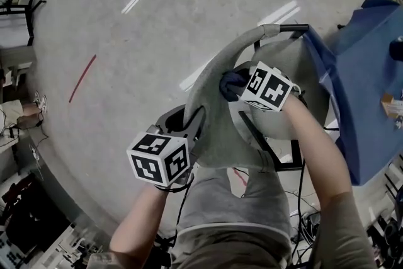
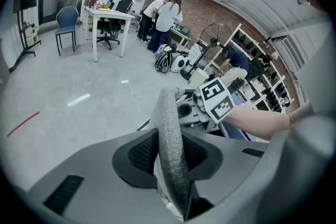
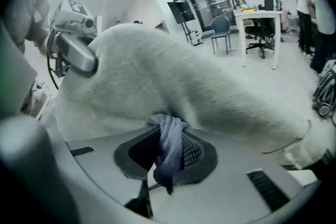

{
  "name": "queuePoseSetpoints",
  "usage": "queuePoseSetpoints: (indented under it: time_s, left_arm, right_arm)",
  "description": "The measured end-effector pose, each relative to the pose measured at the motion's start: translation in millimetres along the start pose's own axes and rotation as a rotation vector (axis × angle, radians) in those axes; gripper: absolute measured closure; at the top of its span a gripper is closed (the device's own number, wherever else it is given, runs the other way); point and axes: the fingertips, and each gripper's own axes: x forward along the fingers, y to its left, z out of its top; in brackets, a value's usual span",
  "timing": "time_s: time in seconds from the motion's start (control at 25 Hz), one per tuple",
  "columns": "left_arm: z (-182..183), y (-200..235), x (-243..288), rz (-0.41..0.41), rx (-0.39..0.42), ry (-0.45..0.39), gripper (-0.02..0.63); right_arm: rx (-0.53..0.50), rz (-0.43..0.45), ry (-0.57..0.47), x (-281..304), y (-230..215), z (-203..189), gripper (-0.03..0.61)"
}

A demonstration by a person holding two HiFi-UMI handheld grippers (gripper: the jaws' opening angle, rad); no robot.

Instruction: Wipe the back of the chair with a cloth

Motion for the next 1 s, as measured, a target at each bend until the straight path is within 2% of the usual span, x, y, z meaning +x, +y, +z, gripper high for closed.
queuePoseSetpoints:
  time_s: [0.16, 0.28, 0.36, 0.44, 0.52, 0.72, 0.84, 1.0]
  left_arm:
    - [0, 0, 0, -0.006, 0.006, 0.003, 0.511]
    - [1, 1, -2, -0.012, 0.005, 0.005, 0.509]
    - [2, 1, -2, -0.016, 0.005, 0.004, 0.509]
    - [3, 1, -2, -0.017, 0.005, 0.004, 0.509]
    - [3, 2, -2, -0.019, 0.004, 0.006, 0.509]
    - [0, 0, 0, -0.023, 0.0, 0.011, 0.508]
    - [-1, -1, 0, -0.024, -0.001, 0.012, 0.508]
    - [0, 1, 1, -0.028, -0.002, 0.017, 0.508]
  right_arm:
    - [0.116, -0.291, -0.071, -39, -77, -1, 0.505]
    - [0.174, -0.485, -0.098, -71, -114, -6, 0.502]
    - [0.193, -0.56, -0.118, -80, -118, -5, 0.502]
    - [0.208, -0.594, -0.156, -77, -107, 4, 0.502]
    - [0.215, -0.578, -0.204, -67, -87, 16, 0.503]
    - [0.188, -0.439, -0.27, -35, -16, 34, 0.502]
    - [0.168, -0.317, -0.243, -16, 29, 29, 0.502]
    - [0.069, -0.079, -0.125, 6, 113, 2, 0.502]
